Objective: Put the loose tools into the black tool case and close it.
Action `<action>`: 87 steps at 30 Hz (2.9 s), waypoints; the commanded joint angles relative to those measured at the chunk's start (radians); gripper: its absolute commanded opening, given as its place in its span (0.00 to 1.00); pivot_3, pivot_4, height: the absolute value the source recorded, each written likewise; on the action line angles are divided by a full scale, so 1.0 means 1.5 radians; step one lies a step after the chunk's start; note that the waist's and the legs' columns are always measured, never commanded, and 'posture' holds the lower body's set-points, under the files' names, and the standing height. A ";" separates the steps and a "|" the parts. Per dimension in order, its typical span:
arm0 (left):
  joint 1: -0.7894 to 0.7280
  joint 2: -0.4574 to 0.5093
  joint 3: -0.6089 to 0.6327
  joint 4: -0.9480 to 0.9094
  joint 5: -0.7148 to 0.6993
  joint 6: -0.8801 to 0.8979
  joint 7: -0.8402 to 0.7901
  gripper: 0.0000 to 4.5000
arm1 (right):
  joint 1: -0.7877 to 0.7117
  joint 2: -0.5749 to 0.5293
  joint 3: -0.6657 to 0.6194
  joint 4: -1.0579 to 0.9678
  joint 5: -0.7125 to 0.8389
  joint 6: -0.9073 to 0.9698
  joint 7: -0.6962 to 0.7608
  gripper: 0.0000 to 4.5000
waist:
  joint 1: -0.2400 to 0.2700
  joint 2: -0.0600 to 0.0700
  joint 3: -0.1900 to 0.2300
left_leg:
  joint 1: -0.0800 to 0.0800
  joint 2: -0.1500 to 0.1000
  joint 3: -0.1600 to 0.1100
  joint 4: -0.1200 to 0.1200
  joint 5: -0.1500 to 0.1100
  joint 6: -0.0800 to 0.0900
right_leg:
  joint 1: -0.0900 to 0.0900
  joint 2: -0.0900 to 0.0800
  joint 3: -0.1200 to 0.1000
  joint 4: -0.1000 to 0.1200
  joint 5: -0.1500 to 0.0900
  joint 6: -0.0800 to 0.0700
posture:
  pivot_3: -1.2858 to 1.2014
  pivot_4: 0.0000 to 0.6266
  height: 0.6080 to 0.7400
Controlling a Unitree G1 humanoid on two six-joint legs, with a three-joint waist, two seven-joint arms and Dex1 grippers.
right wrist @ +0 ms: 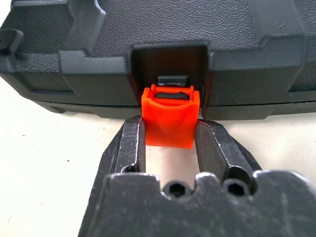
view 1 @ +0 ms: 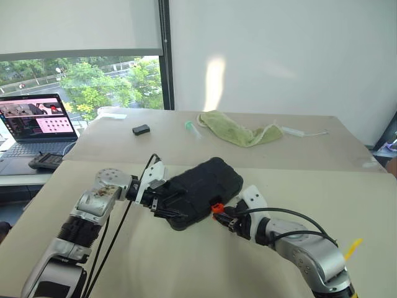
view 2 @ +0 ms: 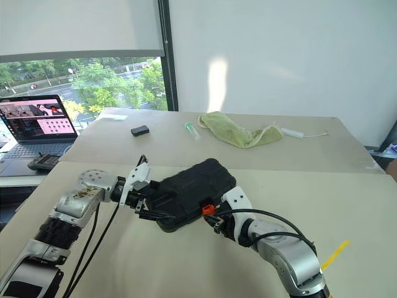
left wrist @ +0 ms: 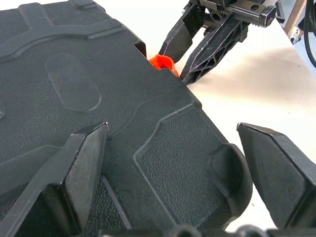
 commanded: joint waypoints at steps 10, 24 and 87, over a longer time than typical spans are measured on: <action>0.020 0.002 -0.005 -0.012 0.012 -0.008 0.003 1.00 | -0.041 -0.002 -0.036 -0.045 0.013 -0.023 0.009 0.26 | -0.001 0.000 0.000 | 0.000 0.000 0.000 0.000 0.000 0.000 | 0.000 0.000 0.000 0.000 0.000 0.000 | 0.52 0.24 1.00; 0.029 0.002 -0.017 -0.024 0.020 -0.015 0.004 1.00 | -0.073 -0.005 -0.010 0.021 -0.004 -0.037 0.028 0.26 | -0.003 0.000 0.000 | 0.000 0.000 0.000 0.000 0.000 0.000 | 0.000 0.000 0.000 0.001 0.000 0.000 | 0.52 0.24 1.00; 0.610 0.066 0.420 -0.351 -0.164 0.123 0.220 1.00 | 0.567 -0.157 -0.599 -0.185 0.096 -0.369 0.371 0.98 | 0.003 0.002 0.000 | 0.006 0.002 -0.001 -0.001 -0.004 -0.001 | 0.002 -0.010 0.000 -0.001 -0.006 -0.005 | 0.52 0.24 1.00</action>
